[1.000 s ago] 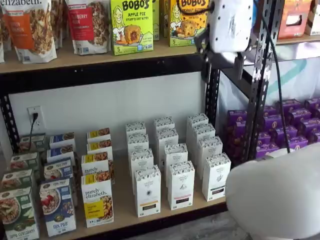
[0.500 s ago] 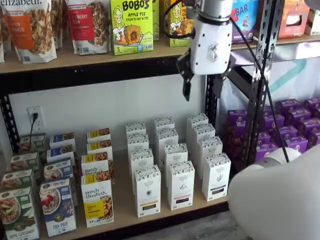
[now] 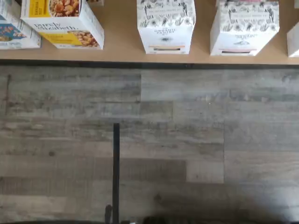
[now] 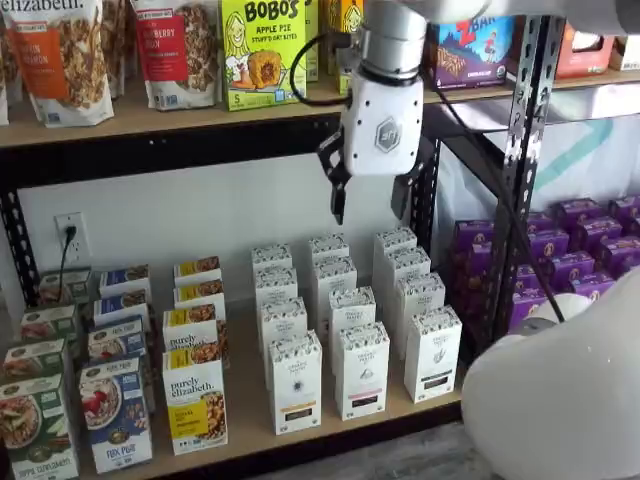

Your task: Pick up the white box with a yellow strip in the middle, on the bottom shelf, the fourth box from the left

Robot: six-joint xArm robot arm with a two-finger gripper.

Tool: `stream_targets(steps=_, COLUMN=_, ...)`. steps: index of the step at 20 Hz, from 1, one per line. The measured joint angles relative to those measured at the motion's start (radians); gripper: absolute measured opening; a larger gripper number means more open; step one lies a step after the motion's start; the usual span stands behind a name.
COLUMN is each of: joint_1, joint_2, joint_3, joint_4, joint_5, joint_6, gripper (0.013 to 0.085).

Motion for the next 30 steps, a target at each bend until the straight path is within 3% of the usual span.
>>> stream_targets(steps=6, joint_1=0.022, joint_2=0.105, joint_3=0.015, joint_4=-0.016, joint_5=-0.11, joint_6=0.024, gripper=0.085)
stream_targets(steps=18, joint_1=0.074, joint_2=0.353, joint_3=0.012, joint_4=0.044, joint_5=-0.325, joint_6=0.038, gripper=0.085)
stream_targets(steps=22, joint_1=0.082, joint_2=0.424, joint_3=0.0, joint_4=0.008, joint_5=-0.386, joint_6=0.063, gripper=0.085)
stream_targets(steps=30, joint_1=0.069, joint_2=0.602, joint_3=-0.046, joint_4=-0.011, joint_5=-0.502, joint_6=0.057, gripper=0.085)
